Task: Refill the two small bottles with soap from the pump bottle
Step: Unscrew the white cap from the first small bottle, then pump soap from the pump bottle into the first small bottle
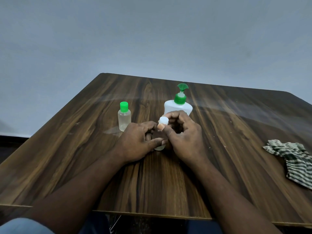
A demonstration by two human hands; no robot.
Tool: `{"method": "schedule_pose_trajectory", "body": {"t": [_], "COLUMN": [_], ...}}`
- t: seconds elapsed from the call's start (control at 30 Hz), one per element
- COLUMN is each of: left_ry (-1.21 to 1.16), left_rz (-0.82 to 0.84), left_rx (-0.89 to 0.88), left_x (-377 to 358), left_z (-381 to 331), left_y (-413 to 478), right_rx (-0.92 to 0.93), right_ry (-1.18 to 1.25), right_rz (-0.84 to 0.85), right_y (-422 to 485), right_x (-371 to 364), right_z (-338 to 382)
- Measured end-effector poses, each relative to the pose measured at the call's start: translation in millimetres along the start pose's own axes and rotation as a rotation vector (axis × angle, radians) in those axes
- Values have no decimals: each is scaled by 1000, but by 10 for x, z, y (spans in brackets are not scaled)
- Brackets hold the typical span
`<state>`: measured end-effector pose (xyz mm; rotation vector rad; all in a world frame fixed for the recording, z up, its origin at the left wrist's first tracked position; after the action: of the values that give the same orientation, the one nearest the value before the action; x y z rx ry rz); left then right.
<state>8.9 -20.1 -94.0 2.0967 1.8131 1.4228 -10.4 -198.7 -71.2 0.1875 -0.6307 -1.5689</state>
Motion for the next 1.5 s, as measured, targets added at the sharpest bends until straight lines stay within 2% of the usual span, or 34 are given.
{"method": "schedule_pose_trajectory", "body": {"t": [0.13, 0.3, 0.47, 0.6, 0.73, 0.87, 0.97, 1.0, 1.13, 1.3, 1.37, 1.5], "left_ry": [-10, -19, -22, 6, 4, -19, -13, -2, 11, 52, 49, 50], "left_rz": [-1, 23, 17, 17, 24, 16, 9, 8, -17, -39, -59, -80], "left_rx": [-6, -11, 6, -17, 3, 24, 31, 29, 25, 10, 18, 17], "left_x": [1, 9, -2, 6, 6, -7, -14, -13, -7, 8, 27, 71], "left_z": [7, -17, 4, -18, -19, -20, -12, -13, -4, -58, -81, -121], "left_y": [2, -3, -1, -5, -10, -20, -28, -27, -34, -41, -54, -78], "right_rx": [-24, -17, -10, -16, 61, 74, -13, -74, -291, -212, -218, -259], "right_ry": [59, 6, 50, 38, 99, 245, -3, -144, -609, -983, -1065, -1055], "right_rz": [64, 6, 81, 2, -57, -253, -443, -439, -145, 60, 115, 136], "right_y": [-4, 5, -12, 2, 8, 85, 158, 189, 293, 462, 502, 499], "right_x": [13, 3, 23, 4, 66, 244, 529, 634, 904, 1064, 1087, 1123], "right_z": [-13, -8, -10, -4, -39, -60, -145, -185, -306, -395, -440, -555]}}
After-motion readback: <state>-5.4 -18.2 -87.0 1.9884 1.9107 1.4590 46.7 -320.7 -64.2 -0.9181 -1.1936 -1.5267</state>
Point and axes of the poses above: each hand's wrist, its own y-axis towards the middle knuckle, its own x-axis out of the back of the hand, z = x × y, the point moved 1 cm from there along y, towards the middle knuckle, and after that the axes turned 1 degree about -x, right-handed, at the moved point
